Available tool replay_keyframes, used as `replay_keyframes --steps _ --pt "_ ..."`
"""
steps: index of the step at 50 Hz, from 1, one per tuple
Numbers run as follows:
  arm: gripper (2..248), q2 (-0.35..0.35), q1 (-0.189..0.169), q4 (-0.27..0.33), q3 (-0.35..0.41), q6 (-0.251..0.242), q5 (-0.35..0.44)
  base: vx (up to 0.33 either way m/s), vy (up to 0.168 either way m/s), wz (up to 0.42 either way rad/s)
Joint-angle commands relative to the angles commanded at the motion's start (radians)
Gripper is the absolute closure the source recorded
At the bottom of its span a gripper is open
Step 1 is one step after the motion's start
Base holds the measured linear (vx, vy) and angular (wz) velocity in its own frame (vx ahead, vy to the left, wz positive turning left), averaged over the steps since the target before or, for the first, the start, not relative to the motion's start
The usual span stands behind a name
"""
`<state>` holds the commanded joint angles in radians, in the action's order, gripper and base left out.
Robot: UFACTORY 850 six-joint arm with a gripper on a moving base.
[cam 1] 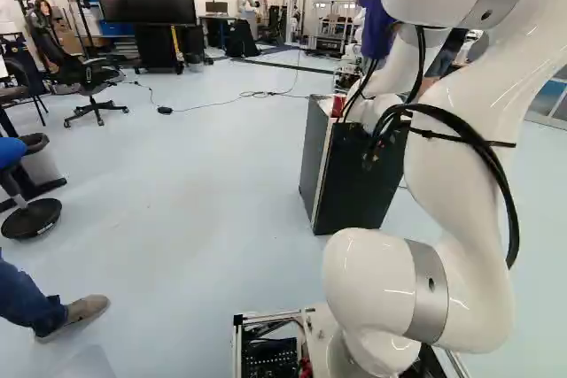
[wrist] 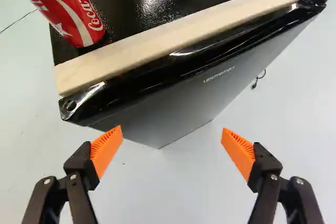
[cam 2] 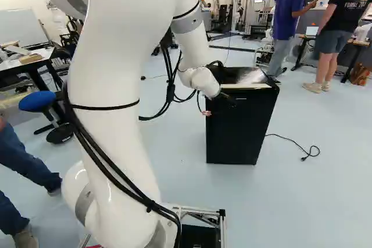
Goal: Grab a drink from the fridge
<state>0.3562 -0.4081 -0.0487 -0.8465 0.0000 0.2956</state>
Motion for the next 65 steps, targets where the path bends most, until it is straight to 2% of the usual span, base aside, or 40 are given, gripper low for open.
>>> replay_keyframes --steps 47,56,65 --pt "3 0.048 0.015 0.000 -0.061 0.000 0.000 0.000 0.000 0.000" --pt "3 0.041 0.013 0.000 -0.052 0.000 0.000 0.000 0.000 0.000" --pt "3 0.010 0.008 0.000 -0.012 0.000 0.000 0.000 0.000 0.000"
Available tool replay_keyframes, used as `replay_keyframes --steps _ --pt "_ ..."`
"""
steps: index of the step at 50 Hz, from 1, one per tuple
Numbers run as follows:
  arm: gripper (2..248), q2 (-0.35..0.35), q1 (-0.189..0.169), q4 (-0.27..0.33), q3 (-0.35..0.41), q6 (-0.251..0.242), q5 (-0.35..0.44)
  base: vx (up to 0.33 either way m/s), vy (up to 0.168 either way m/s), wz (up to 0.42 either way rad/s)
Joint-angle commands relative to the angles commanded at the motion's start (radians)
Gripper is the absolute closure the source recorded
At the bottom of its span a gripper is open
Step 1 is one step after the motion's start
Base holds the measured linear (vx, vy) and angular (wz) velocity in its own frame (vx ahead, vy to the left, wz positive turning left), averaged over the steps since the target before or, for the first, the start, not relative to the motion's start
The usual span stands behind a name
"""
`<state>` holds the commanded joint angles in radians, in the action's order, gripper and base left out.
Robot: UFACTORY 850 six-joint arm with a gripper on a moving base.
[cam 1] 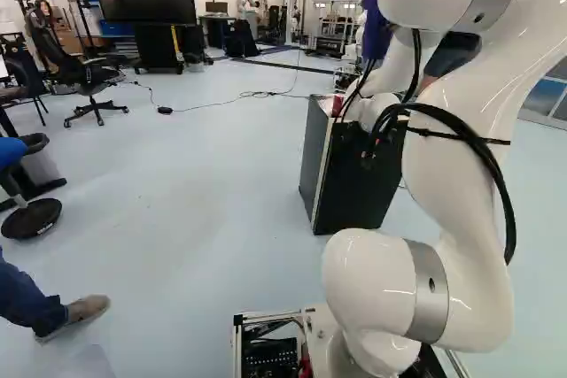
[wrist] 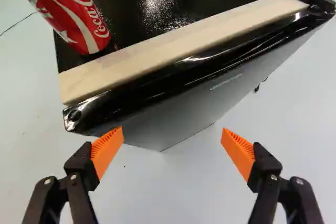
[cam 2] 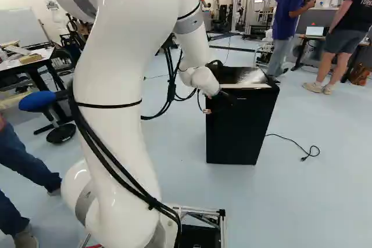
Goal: Grab a drink from the fridge
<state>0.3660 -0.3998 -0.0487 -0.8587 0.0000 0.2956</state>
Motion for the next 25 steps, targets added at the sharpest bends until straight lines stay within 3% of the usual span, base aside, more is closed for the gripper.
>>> replay_keyframes --steps 25 --pt "3 -0.123 0.004 0.000 0.140 0.000 0.011 0.000 0.000 0.000"
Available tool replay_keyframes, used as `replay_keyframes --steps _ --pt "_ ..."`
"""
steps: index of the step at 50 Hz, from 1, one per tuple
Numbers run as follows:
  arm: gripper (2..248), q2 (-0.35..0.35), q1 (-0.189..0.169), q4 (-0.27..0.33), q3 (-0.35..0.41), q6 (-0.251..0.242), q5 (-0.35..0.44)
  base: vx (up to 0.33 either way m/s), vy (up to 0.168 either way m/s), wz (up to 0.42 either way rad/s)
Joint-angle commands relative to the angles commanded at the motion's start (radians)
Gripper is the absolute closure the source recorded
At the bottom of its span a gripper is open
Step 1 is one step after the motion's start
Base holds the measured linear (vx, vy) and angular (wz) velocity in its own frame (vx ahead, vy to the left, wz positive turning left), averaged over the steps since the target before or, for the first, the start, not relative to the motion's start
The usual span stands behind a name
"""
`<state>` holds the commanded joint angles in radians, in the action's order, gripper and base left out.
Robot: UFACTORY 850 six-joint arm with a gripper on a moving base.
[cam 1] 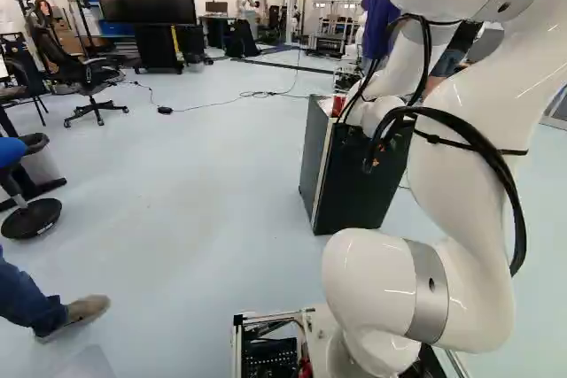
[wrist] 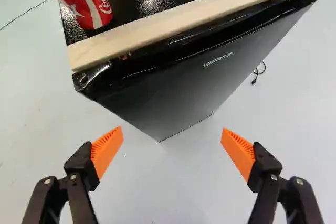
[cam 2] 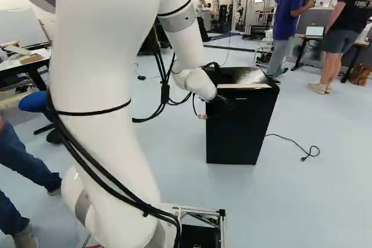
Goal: Grab a drink from the fridge
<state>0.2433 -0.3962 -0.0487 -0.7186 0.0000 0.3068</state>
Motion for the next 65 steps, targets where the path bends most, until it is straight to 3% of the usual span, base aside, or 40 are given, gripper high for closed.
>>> replay_keyframes --steps 15,29,47,65 --pt "3 -0.089 0.031 0.000 0.062 0.000 0.035 0.000 0.000 0.000" --pt "3 -0.118 0.076 0.000 0.058 0.000 0.092 0.000 0.000 0.000" --pt "3 -0.100 0.119 0.000 -0.008 0.000 0.169 0.000 0.000 0.000" --pt "3 -0.028 0.142 0.000 -0.096 0.000 0.206 0.000 0.000 0.000"
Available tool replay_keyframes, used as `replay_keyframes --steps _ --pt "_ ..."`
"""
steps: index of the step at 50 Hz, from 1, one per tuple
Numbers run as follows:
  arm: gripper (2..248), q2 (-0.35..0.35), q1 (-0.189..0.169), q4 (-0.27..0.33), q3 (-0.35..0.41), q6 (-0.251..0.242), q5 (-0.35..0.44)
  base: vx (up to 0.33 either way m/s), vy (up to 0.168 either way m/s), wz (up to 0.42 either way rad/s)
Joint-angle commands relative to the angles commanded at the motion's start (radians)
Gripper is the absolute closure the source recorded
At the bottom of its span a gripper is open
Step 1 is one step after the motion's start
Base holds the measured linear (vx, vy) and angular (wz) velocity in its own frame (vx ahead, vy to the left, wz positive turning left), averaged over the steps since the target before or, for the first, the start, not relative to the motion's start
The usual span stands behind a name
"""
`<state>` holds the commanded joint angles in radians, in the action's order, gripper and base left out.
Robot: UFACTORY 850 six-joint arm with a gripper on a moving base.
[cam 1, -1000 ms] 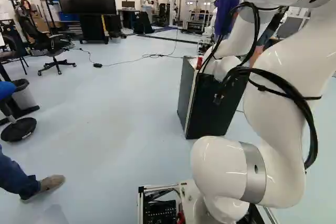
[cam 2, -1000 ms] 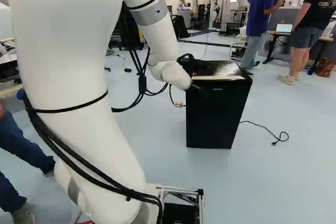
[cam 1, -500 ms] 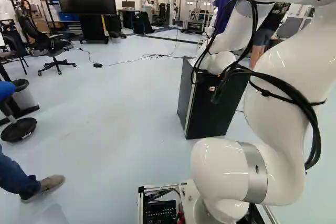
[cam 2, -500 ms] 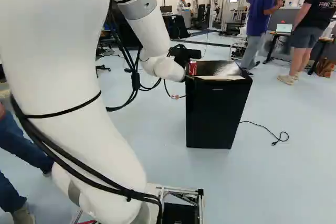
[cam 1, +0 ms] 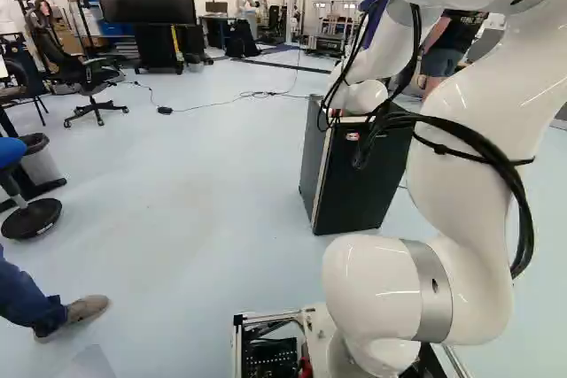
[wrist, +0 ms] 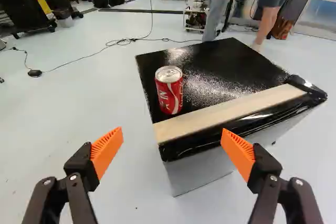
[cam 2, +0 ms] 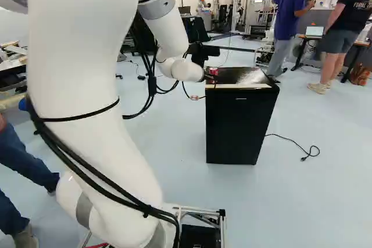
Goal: Grab a drink from the fridge
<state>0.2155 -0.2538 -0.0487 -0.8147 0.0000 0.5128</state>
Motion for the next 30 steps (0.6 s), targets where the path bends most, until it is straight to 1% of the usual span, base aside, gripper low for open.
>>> replay_keyframes --steps 22,30 --pt "3 0.100 0.017 0.000 -0.117 0.000 0.025 0.000 0.000 0.000" --pt "3 0.146 0.022 0.000 -0.161 0.000 0.036 0.000 0.000 0.000"
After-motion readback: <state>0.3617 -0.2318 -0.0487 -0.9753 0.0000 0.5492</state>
